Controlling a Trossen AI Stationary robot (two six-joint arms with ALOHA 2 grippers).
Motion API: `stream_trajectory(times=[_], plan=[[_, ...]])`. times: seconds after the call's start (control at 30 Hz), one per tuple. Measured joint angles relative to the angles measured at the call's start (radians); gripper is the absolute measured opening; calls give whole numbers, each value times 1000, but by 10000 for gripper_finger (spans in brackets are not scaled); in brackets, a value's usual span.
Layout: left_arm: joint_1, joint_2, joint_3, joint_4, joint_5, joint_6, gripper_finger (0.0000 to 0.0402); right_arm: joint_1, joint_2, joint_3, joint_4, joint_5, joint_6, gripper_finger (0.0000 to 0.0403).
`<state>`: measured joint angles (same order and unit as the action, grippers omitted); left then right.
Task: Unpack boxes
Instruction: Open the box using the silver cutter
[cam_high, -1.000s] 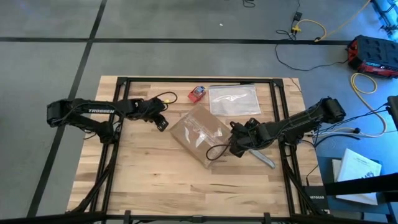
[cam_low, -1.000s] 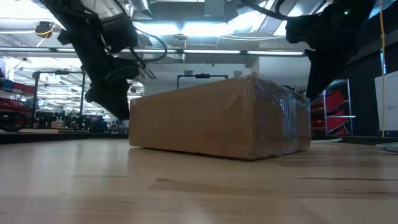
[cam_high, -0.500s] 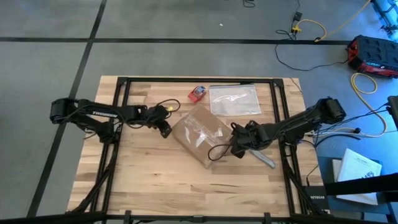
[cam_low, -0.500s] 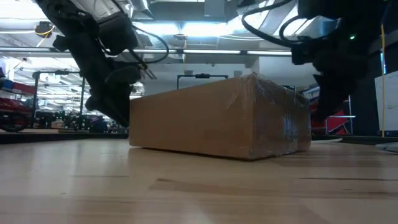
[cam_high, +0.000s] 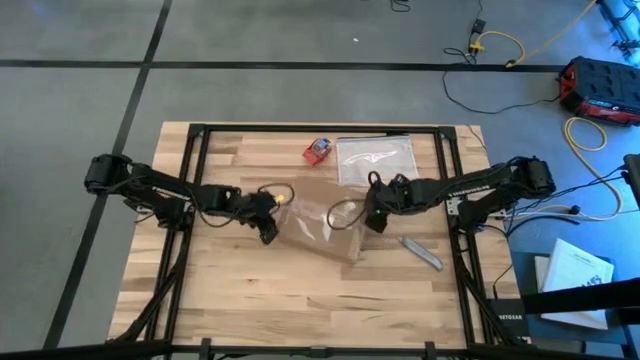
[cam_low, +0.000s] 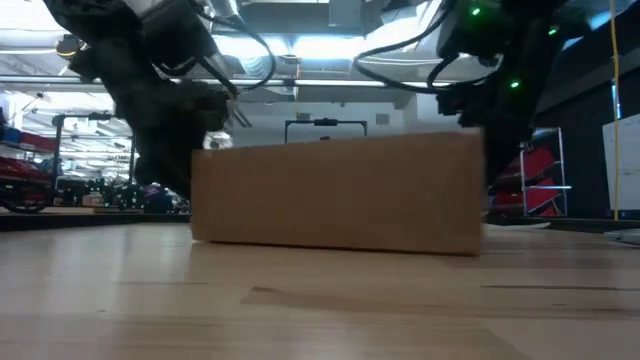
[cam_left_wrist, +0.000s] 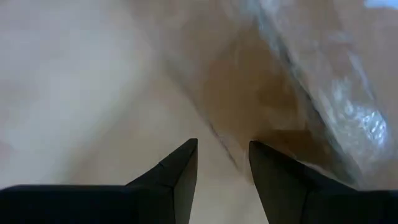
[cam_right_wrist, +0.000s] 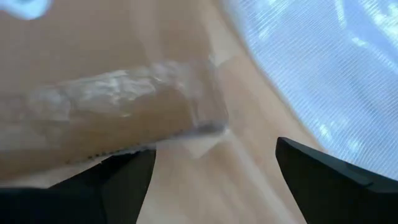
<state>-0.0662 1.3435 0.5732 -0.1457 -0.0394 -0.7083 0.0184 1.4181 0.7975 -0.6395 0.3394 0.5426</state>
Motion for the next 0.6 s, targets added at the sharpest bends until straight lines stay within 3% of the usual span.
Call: stream_trajectory(times=[0.27, 0.6], plan=[[-178, -1, 5, 43, 51, -110, 135, -61, 0, 7, 120, -72, -45, 323], [-265, -25, 4, 29, 60, -148, 118, -58, -21, 146, -108, -146, -65, 323]])
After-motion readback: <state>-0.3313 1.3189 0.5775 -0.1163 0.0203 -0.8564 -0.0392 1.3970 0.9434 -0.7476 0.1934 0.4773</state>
